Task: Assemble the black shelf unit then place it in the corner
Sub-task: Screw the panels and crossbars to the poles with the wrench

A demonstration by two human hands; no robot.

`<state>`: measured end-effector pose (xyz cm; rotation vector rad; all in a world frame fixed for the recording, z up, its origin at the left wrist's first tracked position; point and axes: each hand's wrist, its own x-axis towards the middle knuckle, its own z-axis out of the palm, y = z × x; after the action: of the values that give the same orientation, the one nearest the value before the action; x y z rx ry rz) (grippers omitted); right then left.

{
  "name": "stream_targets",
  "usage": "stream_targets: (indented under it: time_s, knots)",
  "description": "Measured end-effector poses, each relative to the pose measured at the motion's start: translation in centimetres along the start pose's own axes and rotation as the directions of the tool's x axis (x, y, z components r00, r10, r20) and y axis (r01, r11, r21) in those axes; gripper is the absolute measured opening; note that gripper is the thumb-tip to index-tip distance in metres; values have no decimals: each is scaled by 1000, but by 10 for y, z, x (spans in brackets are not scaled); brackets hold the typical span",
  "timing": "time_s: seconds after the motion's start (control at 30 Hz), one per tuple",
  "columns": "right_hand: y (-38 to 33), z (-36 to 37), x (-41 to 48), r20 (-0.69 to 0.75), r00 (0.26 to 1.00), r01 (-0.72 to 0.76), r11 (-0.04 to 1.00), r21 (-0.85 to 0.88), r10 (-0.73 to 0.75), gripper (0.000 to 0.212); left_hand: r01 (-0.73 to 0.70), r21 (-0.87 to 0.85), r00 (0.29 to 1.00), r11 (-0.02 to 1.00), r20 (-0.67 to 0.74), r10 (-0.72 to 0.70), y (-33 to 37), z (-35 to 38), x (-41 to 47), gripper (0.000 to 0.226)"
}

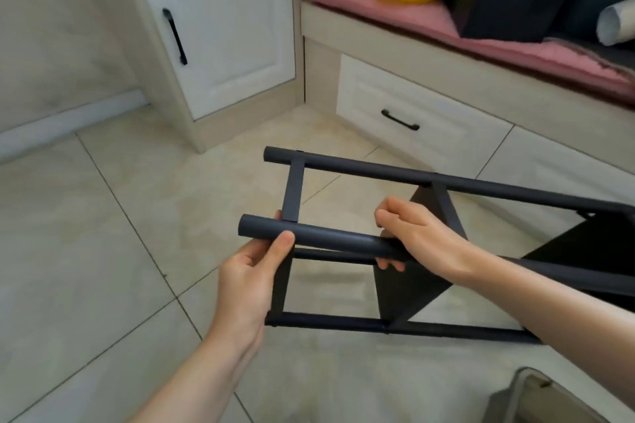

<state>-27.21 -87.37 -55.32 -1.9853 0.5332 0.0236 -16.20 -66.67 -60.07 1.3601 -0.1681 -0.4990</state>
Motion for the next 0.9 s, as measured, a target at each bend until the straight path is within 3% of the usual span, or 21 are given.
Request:
stream_targets:
  time_s: [0.2,0.43,0.67,0.77,0.9]
  knots:
    - [17,13,-10,88,993,-80,997,-2,80,25,135,-74,991,988,1,-135,-34,-15,-18,50]
    - [27,27,-26,152,980,-129,992,-7,129,28,199,-127,979,972,-9,-201,-55,-33,-39,46]
    - [26,34,-15,78,988,-133,990,-36,136,26,204,-113,979,973,23,-202,-49,-39,-35,52]
    - [15,32,10,8,997,-77,990,121,77,23,192,-75,981,979,30,-190,-48,-43,-34,52]
    - [-2,38,47,-108,984,136,989,-63,-142,17,170,-25,985,985,48,-168,-47,-50,-33,55]
